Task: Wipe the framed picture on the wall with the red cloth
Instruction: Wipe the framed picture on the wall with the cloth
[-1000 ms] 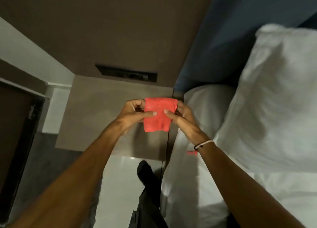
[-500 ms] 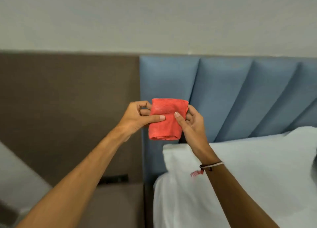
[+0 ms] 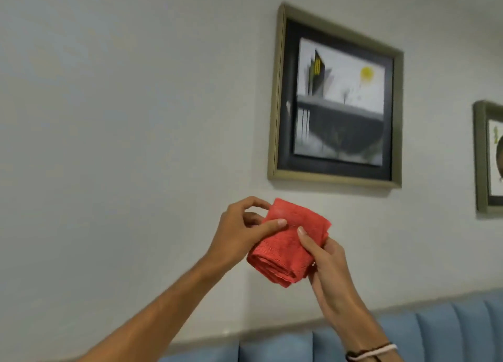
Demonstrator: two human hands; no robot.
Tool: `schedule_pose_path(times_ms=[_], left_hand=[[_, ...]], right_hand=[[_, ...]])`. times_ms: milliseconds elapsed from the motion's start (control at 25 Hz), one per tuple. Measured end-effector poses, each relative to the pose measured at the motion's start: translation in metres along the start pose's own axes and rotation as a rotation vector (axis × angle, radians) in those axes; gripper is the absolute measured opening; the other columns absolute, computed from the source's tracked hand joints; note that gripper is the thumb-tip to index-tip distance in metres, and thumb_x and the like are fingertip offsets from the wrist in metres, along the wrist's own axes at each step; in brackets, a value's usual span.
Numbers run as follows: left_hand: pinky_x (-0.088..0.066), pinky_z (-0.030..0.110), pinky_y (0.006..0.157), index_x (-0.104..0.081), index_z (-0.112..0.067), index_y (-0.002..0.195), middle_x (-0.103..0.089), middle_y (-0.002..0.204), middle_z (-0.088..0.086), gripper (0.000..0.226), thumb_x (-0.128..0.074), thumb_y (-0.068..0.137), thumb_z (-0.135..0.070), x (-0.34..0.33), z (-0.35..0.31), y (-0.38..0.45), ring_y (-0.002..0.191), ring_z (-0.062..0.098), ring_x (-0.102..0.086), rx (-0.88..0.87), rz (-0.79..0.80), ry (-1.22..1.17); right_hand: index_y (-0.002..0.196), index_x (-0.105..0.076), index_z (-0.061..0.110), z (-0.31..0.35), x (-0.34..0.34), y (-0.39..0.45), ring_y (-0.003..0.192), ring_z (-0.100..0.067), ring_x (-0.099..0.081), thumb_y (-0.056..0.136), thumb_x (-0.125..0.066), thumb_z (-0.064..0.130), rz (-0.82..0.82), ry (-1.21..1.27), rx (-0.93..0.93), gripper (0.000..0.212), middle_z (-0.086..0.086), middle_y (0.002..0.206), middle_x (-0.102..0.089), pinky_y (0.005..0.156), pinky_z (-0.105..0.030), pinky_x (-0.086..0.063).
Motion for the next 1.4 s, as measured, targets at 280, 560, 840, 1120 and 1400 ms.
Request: schedule_pose_path(times_ms=[280,560,840,1120,1400], left_hand=[[-0.057,0.026,0.078,-0.064,-0.022,0.123,-0.076,0.104,0.002,0.040,-0.050,0.100,-0.052,0.029,-0.142,0.144,0.095,0.017,-0.073,-0.612,-0.194,0.721],[-0.020,0.051,0.128,-0.009,-0.031,0.164,-0.011,0.174,0.015,0.070,-0.008,0.100,-0.059,0.049,-0.176,0.270,0.161,0.031,-0.015,-0.677,-0.307,1.578],[-0.003,0.063,0.128,0.002,-0.040,0.162,0.003,0.174,0.014,0.071,0.003,0.096,-0.066,0.049,-0.163,0.307,0.162,0.028,0.001,-0.712,-0.378,1.591],[0.004,0.070,0.125,0.011,-0.044,0.160,0.012,0.174,0.011,0.069,0.002,0.095,-0.067,0.051,-0.158,0.316,0.162,0.027,0.009,-0.709,-0.380,1.590],[0.004,0.072,0.123,0.013,-0.043,0.160,0.014,0.174,0.010,0.077,0.010,0.089,-0.071,0.050,-0.158,0.315,0.161,0.028,0.011,-0.696,-0.396,1.625]], right_hand=[[0.101,-0.075,0.021,0.125,0.015,0.094,0.099,-0.018,-0.077,0.090,-0.073,0.022,-0.166,-0.102,0.373,0.011,0.005,0.097,-0.082,0.086,-0.036,-0.060],[0.141,-0.056,0.017,0.239,-0.013,0.173,0.130,-0.029,-0.058,0.091,-0.071,0.005,-0.493,-0.651,0.926,0.053,-0.012,0.141,-0.061,0.113,-0.045,-0.045],[0.159,-0.025,0.029,0.210,-0.073,0.268,0.158,-0.024,-0.009,0.096,-0.061,0.044,-0.133,-1.119,1.005,0.074,-0.005,0.171,-0.015,0.130,-0.051,-0.005],[0.159,0.014,0.030,0.162,-0.080,0.248,0.151,-0.010,0.033,0.075,-0.009,0.098,0.003,-1.419,1.034,0.111,-0.001,0.167,0.029,0.124,-0.042,0.017],[0.158,-0.027,0.016,0.091,-0.055,0.192,0.151,-0.038,-0.027,0.070,-0.040,0.097,0.131,-1.757,0.971,0.121,-0.020,0.166,-0.023,0.119,-0.050,-0.016]])
Point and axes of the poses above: each hand's wrist, its own y-axis towards the middle knuckle, its own x-axis out of the back of the hand, z = x × y, the point moved 9 cm from there along y, towards the middle knuckle
